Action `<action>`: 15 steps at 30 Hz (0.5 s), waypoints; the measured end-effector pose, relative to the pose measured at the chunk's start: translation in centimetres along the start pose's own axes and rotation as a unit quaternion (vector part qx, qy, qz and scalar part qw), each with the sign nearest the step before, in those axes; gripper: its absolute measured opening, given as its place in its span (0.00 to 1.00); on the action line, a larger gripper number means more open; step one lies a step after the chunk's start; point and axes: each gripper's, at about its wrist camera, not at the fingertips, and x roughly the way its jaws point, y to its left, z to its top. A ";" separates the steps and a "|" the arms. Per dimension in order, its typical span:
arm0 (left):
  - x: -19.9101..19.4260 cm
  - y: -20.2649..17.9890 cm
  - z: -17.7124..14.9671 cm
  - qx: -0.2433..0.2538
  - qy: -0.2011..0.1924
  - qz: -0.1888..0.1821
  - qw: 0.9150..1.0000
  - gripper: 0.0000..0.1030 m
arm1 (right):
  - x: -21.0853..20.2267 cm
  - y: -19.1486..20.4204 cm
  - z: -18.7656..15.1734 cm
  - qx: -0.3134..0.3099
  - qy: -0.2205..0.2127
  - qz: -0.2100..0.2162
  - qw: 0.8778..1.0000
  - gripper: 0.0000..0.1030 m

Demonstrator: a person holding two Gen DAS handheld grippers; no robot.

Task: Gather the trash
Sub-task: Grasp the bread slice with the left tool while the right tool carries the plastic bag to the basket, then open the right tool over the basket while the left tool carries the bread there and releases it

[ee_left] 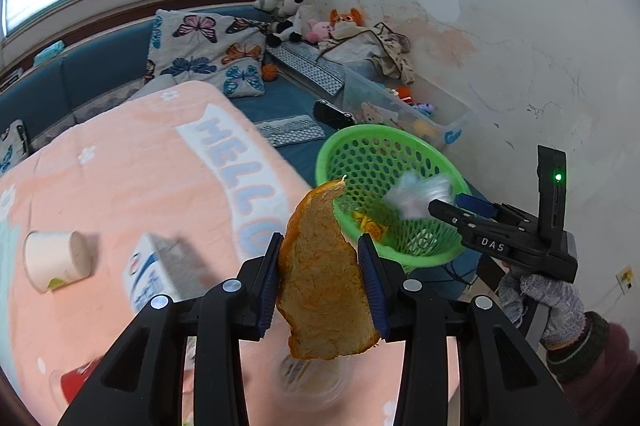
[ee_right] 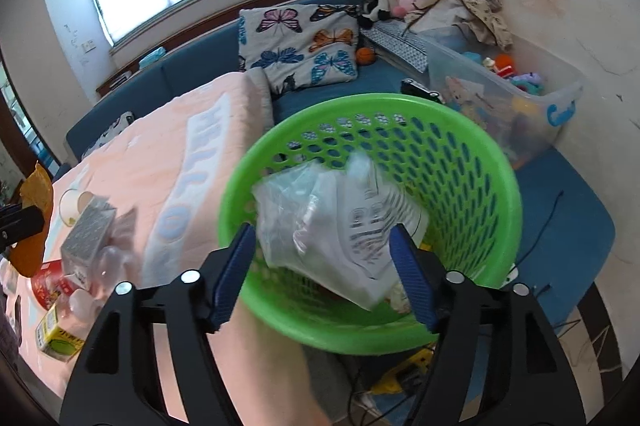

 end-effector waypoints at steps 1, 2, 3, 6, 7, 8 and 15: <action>0.3 -0.2 0.2 0.001 0.002 -0.002 1.000 0.36 | 0.0 -0.4 0.1 0.003 0.000 0.001 1.000 0.69; 0.7 -0.5 0.6 0.002 0.004 -0.004 1.000 0.36 | -0.1 -0.8 0.0 0.006 -0.001 0.000 1.000 0.70; 1.1 -0.8 0.9 0.005 0.006 -0.006 1.000 0.36 | -0.4 -1.1 -0.1 0.010 -0.002 0.000 1.000 0.71; 2.4 -1.9 1.8 0.008 0.012 -0.017 1.000 0.36 | -1.0 -2.0 -0.5 0.016 -0.004 0.002 1.000 0.72; 2.8 -2.2 2.1 0.009 0.014 -0.020 1.000 0.36 | -1.2 -2.1 -0.6 0.017 -0.004 0.003 1.000 0.72; 3.4 -2.6 2.5 0.010 0.017 -0.024 1.000 0.36 | -1.5 -2.2 -0.7 0.017 -0.004 0.003 1.000 0.72; 7.2 -4.8 3.7 0.004 0.043 -0.048 0.998 0.36 | -3.3 -3.3 -1.9 0.023 -0.010 0.009 1.000 0.73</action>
